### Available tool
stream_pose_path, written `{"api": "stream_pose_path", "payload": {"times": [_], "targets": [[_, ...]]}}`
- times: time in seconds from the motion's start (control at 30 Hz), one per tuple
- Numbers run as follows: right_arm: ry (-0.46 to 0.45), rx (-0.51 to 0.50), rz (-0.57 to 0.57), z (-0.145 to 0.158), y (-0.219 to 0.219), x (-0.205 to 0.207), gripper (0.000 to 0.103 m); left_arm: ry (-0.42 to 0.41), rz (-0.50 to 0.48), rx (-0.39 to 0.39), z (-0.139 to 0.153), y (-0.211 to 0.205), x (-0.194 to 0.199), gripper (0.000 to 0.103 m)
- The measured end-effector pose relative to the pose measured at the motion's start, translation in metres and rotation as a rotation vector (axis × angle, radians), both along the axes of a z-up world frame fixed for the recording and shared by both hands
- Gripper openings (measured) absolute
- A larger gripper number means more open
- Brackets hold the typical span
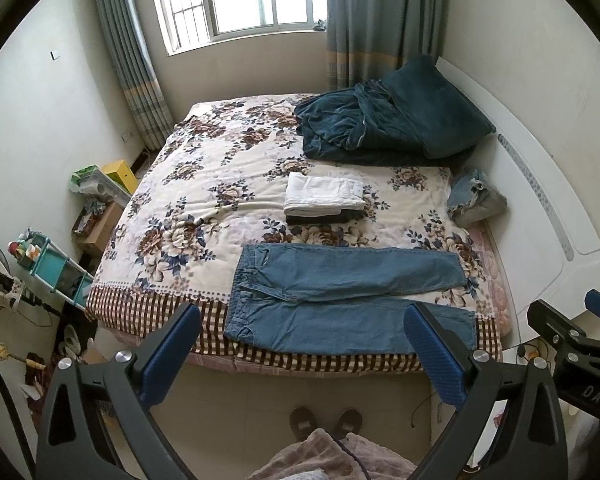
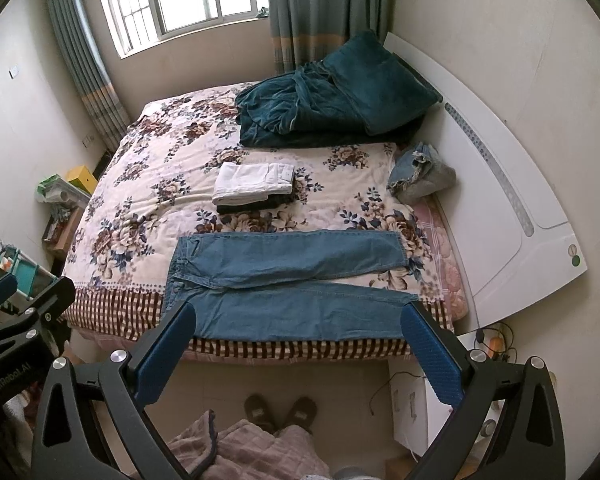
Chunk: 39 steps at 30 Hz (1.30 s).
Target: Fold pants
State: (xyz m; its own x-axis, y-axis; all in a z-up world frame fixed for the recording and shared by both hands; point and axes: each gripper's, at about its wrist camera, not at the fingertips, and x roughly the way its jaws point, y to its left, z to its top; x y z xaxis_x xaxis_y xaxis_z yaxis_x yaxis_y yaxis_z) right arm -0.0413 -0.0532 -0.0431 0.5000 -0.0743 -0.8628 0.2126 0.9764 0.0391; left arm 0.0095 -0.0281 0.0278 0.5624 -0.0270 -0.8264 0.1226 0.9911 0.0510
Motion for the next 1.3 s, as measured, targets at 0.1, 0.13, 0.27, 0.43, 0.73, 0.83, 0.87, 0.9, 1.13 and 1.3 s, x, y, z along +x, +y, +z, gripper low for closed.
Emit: {"api": "stream_pose_path", "payload": {"times": [0.1,0.13,0.27,0.43,0.73,0.83,0.87,0.9,1.13,1.3], "targets": [[-0.001,0.001,0.001,0.001,0.0,0.0,0.103,0.0,0.001,-0.001,0.004,-0.009,0.006,0.103],[-0.001,0.0,-0.001,0.0,-0.001,0.0,0.103,0.0,0.002,-0.001,0.005,-0.012,0.008,0.103],[-0.004,0.003,0.0,0.002,0.0,0.0,0.103,0.0,0.0,-0.005,0.003,0.002,0.002,0.103],[-0.004,0.007,0.001,0.003,-0.001,-0.002,0.103,0.0,0.001,-0.006,0.002,0.007,-0.001,0.103],[-0.007,0.02,0.012,0.016,-0.008,0.001,0.103,0.002,0.011,-0.017,0.003,0.021,-0.009,0.103],[-0.009,0.021,0.013,0.016,-0.007,0.002,0.103,0.003,0.015,-0.018,0.004,0.021,-0.007,0.103],[-0.01,0.02,0.011,0.015,-0.005,0.0,0.103,-0.001,0.015,-0.018,0.003,0.023,-0.009,0.103],[-0.011,0.02,0.009,0.015,-0.004,-0.001,0.103,-0.001,0.017,-0.017,0.001,0.023,-0.01,0.103],[-0.01,0.016,-0.02,0.005,-0.012,0.012,0.103,-0.024,0.09,-0.003,-0.021,0.014,0.011,0.103],[0.011,0.029,-0.062,-0.039,-0.036,0.047,0.103,0.005,0.153,0.014,-0.069,0.008,0.041,0.103]]}}
